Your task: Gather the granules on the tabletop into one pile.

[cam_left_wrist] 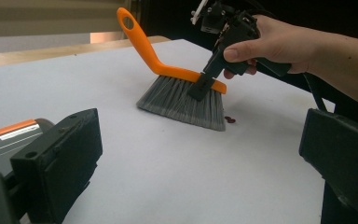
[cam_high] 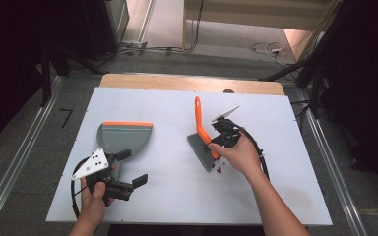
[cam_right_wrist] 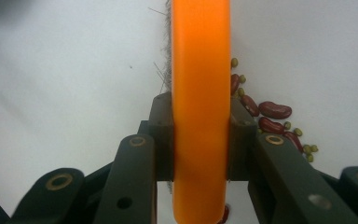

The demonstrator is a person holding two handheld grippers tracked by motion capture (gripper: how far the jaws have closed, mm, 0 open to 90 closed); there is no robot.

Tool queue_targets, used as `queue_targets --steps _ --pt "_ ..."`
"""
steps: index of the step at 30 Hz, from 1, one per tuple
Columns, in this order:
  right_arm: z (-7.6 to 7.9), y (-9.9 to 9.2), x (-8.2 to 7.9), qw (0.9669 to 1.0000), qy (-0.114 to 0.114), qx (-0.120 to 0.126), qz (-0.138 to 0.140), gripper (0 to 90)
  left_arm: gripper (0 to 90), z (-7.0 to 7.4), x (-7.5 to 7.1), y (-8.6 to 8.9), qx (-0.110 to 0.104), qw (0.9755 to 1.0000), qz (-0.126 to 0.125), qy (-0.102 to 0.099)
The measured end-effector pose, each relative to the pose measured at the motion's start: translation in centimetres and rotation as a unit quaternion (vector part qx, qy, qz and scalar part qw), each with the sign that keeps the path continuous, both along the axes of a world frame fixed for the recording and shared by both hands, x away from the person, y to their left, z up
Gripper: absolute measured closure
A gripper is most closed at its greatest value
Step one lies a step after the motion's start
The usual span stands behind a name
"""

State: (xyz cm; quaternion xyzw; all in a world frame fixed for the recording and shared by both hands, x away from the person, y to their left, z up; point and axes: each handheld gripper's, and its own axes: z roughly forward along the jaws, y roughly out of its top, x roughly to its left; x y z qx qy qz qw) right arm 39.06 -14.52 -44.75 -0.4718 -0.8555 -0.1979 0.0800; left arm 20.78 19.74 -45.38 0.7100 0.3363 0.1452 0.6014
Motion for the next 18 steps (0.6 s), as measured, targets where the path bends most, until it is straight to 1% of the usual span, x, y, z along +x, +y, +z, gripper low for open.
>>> queue_targets --steps 2,5,15,18 --pt "0.0 -0.2 0.1 1.0000 -0.003 -0.001 -0.002 68.2 0.2 0.0 0.0 0.0 0.000 1.0000 0.000 0.000" --pt "0.0 -0.4 0.1 1.0000 0.000 -0.002 -0.004 68.2 0.2 0.0 0.0 0.0 0.000 1.0000 0.000 0.000" --pt "0.0 -1.0 0.1 0.9999 -0.004 -0.004 -0.010 68.2 0.2 0.0 0.0 0.0 0.001 1.0000 -0.001 0.000" --pt "0.0 -1.1 0.1 0.9999 -0.002 -0.004 -0.014 68.2 0.2 0.0 0.0 0.0 0.001 1.0000 -0.001 0.000"
